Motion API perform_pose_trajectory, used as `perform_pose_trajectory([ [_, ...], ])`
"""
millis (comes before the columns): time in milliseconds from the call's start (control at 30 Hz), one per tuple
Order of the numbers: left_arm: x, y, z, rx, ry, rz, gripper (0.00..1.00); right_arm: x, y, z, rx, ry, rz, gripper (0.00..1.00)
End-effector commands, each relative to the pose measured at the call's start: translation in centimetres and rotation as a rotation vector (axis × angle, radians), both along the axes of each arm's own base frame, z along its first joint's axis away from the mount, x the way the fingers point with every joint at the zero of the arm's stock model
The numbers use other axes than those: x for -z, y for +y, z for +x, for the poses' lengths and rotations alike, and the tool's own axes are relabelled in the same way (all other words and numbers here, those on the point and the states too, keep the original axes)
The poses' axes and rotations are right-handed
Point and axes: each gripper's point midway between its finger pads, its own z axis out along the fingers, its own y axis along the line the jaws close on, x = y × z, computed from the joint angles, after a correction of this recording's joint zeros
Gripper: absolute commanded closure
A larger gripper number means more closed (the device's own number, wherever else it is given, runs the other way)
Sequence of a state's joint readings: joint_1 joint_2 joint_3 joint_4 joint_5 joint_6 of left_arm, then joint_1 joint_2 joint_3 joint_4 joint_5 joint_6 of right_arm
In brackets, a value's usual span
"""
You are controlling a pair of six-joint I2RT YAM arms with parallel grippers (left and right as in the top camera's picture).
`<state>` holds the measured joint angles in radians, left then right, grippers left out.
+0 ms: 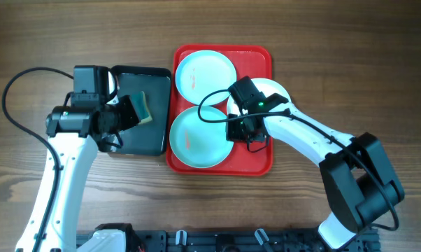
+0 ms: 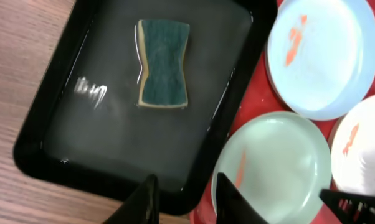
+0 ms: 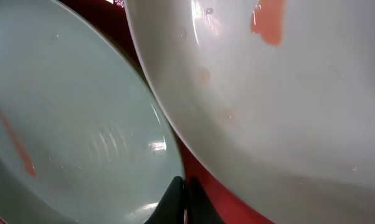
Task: Clean dirty plates on tray and stack at the side
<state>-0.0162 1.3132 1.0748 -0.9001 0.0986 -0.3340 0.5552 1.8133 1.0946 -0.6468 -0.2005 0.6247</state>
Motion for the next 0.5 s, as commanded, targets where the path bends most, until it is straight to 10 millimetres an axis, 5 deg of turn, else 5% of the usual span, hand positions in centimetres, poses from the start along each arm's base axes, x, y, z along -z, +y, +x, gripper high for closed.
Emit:
perform_pose_trajectory([
  [0,1.8,0.7,0.0,-0.002,0.036,0.03,0.65,-1.2,0.2,0.3,0.012,-0.03,0.01,0.95],
  [200,4.2,0.9,2.2,0.093,0.042,0.085,0.48,-1.6,1.2,0.5,0.025,-0.027,0.063,0.95],
  [467,9.8,1.6,5.1,0.098,0.095,0.135,0.4,-1.5,1.0,0.7,0.021,-0.037,0.051,0.93],
])
